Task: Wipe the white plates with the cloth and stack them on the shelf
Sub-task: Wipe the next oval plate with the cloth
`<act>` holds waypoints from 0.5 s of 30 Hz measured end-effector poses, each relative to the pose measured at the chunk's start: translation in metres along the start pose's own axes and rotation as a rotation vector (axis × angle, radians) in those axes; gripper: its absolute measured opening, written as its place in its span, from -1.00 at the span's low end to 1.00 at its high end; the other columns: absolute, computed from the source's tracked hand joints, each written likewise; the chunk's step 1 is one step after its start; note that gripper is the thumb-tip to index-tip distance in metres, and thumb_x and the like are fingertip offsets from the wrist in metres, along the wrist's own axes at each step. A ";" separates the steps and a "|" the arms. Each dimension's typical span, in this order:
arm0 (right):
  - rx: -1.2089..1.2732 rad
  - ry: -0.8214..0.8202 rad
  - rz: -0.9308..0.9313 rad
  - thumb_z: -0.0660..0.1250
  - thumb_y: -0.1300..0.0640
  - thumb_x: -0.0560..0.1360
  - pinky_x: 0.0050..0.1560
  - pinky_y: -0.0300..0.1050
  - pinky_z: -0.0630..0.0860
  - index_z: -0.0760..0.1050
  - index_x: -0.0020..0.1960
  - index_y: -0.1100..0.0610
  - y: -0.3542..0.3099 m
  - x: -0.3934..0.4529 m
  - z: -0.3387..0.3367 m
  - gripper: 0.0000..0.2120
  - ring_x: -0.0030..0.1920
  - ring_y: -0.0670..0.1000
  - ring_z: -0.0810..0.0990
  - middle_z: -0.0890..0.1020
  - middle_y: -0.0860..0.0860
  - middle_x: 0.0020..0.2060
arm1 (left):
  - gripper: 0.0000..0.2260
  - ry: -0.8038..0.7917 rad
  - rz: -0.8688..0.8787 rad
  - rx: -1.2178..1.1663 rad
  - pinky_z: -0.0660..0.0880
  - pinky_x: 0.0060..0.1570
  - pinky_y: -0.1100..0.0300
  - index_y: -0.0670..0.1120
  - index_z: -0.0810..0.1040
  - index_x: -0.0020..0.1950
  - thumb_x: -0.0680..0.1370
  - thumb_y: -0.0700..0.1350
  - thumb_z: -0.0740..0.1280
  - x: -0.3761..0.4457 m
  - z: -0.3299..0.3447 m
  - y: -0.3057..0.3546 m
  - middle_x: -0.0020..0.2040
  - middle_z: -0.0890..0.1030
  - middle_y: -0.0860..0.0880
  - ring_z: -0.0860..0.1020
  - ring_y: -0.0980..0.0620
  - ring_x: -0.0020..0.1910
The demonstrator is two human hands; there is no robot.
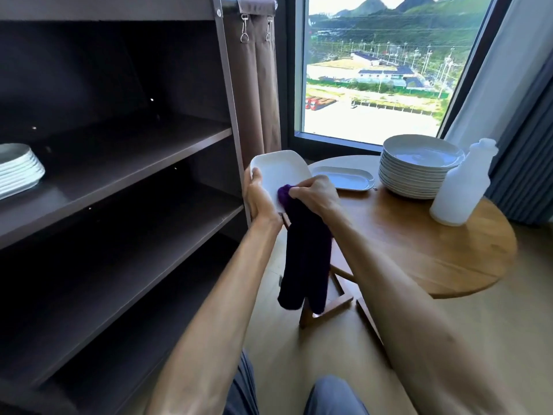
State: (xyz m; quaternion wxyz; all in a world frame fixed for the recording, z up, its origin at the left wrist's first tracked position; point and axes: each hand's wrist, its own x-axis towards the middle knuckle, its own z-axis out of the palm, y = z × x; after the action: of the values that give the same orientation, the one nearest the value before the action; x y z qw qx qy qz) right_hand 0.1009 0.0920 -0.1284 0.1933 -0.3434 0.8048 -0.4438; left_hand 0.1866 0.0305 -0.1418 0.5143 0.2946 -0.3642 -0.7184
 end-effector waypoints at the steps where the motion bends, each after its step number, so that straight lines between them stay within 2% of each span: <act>1: -0.018 0.054 0.023 0.42 0.13 0.43 -0.37 -0.24 0.40 0.66 -0.26 0.19 0.006 0.004 -0.002 -0.85 -0.34 0.01 0.51 0.56 0.05 -0.40 | -0.75 -0.013 0.020 0.040 0.62 0.04 0.00 -0.10 0.52 0.24 0.75 -0.05 0.11 -0.003 -0.001 -0.001 0.05 0.63 -0.12 0.62 -0.11 0.04; 2: -0.040 0.108 0.051 0.43 0.11 0.41 -0.31 -0.21 0.40 0.66 -0.23 0.21 0.011 0.010 -0.004 -0.84 -0.28 0.07 0.54 0.59 0.09 -0.35 | -0.76 -0.030 0.033 0.073 0.60 0.00 0.04 -0.09 0.53 0.23 0.75 -0.06 0.10 -0.005 -0.002 -0.002 0.04 0.62 -0.11 0.61 -0.10 0.03; 4: -0.062 0.225 0.113 0.42 0.11 0.38 -0.25 -0.15 0.37 0.60 -0.20 0.24 0.018 0.020 -0.008 -0.83 -0.20 0.17 0.56 0.58 0.16 -0.27 | -0.75 -0.069 0.045 0.140 0.59 0.12 -0.06 -0.05 0.57 0.20 0.72 -0.02 0.13 -0.008 -0.004 -0.005 0.10 0.63 -0.14 0.60 -0.18 0.13; 7: -0.064 0.375 0.121 0.36 0.17 0.36 -0.31 -0.14 0.31 0.53 -0.28 0.29 0.029 0.030 -0.012 -0.83 -0.30 0.18 0.48 0.47 0.12 -0.41 | -0.61 -0.151 0.063 0.248 0.41 0.41 -0.25 -0.04 0.60 0.28 0.57 0.12 0.20 -0.012 -0.005 -0.006 0.29 0.61 -0.16 0.52 -0.22 0.36; 10: -0.007 0.479 0.033 0.34 0.24 0.37 -0.26 -0.11 0.33 0.51 -0.39 0.24 0.031 0.035 -0.010 -0.82 -0.34 0.18 0.41 0.39 0.08 -0.52 | -0.54 -0.198 0.116 0.314 0.35 0.47 -0.23 -0.05 0.57 0.38 0.56 0.11 0.19 -0.022 -0.005 -0.005 0.35 0.59 -0.14 0.49 -0.17 0.41; 13: 0.087 0.536 -0.013 0.36 0.24 0.39 -0.12 -0.15 0.43 0.66 -0.26 0.20 0.020 0.036 -0.006 -0.89 -0.20 0.19 0.58 0.66 0.16 -0.33 | -0.54 -0.225 0.158 0.354 0.35 0.48 -0.20 -0.03 0.57 0.39 0.56 0.11 0.21 -0.028 -0.006 -0.006 0.36 0.59 -0.13 0.48 -0.15 0.42; 15: 0.139 0.542 -0.053 0.38 0.22 0.38 -0.06 -0.16 0.49 0.70 -0.19 0.20 0.011 0.036 -0.004 -0.88 -0.14 0.13 0.64 0.71 0.12 -0.25 | -0.49 -0.230 0.158 0.386 0.38 0.45 -0.23 0.03 0.57 0.37 0.50 0.21 0.22 -0.025 -0.007 -0.005 0.35 0.60 -0.12 0.50 -0.16 0.40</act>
State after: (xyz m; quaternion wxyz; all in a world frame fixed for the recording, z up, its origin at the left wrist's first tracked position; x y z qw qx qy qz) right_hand 0.0693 0.0721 -0.1359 -0.0174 -0.2190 0.7856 -0.5784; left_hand 0.1967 0.0543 -0.1489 0.4582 0.2742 -0.5732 -0.6216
